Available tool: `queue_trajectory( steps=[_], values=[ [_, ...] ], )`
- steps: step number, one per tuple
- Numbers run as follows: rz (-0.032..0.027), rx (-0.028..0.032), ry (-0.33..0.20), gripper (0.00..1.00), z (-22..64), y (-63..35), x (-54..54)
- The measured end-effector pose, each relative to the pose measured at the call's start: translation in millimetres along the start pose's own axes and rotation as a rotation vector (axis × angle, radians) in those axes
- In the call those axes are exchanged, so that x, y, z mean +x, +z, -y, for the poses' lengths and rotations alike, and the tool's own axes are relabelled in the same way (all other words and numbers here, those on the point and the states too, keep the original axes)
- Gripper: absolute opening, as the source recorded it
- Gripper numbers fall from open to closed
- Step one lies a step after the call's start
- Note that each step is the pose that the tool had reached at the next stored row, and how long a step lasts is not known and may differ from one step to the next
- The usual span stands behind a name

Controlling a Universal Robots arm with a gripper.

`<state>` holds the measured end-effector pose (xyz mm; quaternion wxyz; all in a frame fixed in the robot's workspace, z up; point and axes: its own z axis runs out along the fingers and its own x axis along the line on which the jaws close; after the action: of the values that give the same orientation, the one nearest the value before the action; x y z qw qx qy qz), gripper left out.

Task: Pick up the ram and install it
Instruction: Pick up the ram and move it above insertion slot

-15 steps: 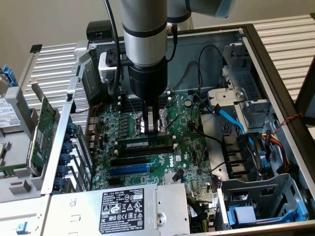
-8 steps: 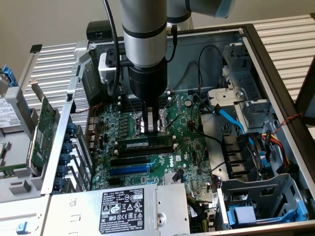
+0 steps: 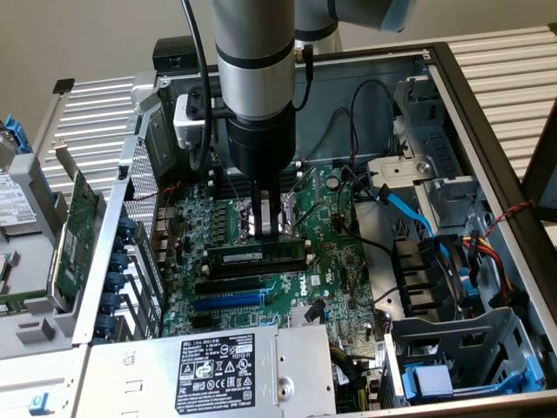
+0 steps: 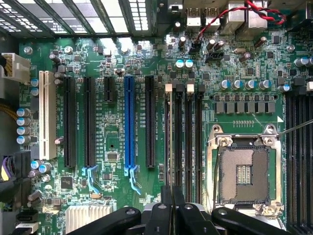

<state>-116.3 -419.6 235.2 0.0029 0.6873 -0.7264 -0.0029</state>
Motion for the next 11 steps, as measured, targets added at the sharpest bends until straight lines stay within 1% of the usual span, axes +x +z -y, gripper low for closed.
queue_trajectory(
  steps=[11],
  values=[
    [-0.0001,-0.0001,-0.005,0.12,0.1,0.0,0.0]
  ],
)
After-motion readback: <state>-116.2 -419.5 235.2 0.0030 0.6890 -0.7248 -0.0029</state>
